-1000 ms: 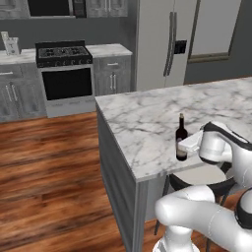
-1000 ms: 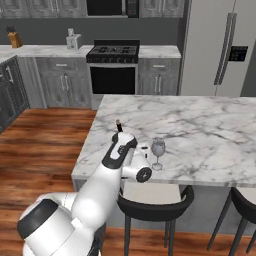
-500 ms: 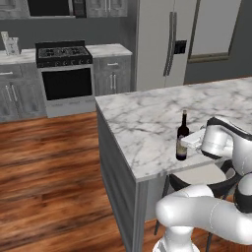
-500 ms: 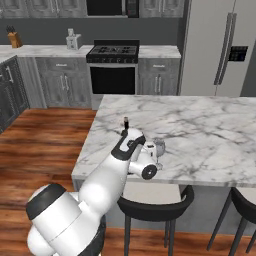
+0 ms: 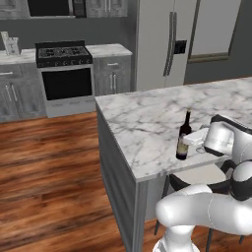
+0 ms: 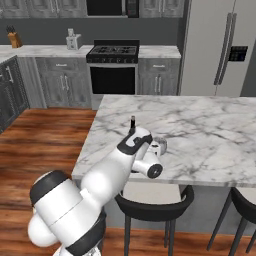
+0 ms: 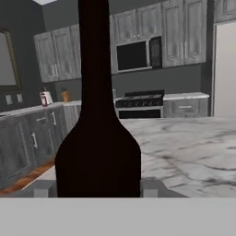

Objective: There is a wine glass and glass cup on the dining counter. Place the wine bottle next to the wine glass and the juice bottle next to the glass cup.

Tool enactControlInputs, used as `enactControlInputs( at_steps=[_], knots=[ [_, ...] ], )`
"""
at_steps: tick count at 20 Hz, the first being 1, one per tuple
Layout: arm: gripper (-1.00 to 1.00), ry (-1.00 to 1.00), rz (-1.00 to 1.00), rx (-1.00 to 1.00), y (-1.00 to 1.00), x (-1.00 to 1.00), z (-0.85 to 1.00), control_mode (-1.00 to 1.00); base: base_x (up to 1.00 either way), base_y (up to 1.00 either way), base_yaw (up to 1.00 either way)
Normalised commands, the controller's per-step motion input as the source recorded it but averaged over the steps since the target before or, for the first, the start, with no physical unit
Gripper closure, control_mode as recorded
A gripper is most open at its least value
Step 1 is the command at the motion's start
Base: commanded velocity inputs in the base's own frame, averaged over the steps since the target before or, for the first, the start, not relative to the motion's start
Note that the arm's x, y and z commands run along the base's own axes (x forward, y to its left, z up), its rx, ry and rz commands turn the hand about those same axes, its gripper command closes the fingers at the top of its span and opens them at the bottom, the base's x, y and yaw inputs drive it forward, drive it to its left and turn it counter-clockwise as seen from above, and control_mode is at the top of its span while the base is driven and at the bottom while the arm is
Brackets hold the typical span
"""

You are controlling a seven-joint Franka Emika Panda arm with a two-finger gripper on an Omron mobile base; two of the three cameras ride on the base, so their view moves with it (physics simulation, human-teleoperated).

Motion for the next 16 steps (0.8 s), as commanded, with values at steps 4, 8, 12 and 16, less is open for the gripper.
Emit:
enactControlInputs(
  at_steps=[4, 8, 12, 16],
  knots=[
    [-1.00, -0.03, 0.00, 0.00, 0.00, 0.00, -0.08, -1.00, 0.00, 0.00, 0.00],
    [-1.00, -0.06, 0.00, 0.00, 0.01, -0.14, 0.02, -1.00, 0.00, 0.00, 0.00],
    [-1.00, -0.08, 0.00, 0.00, 0.03, -0.25, 0.18, -1.00, 0.00, 0.00, 0.00],
    [-1.00, -0.05, -0.01, 0.00, 0.00, -0.09, 0.41, -1.00, 0.00, 0.00, 0.00]
  ],
)
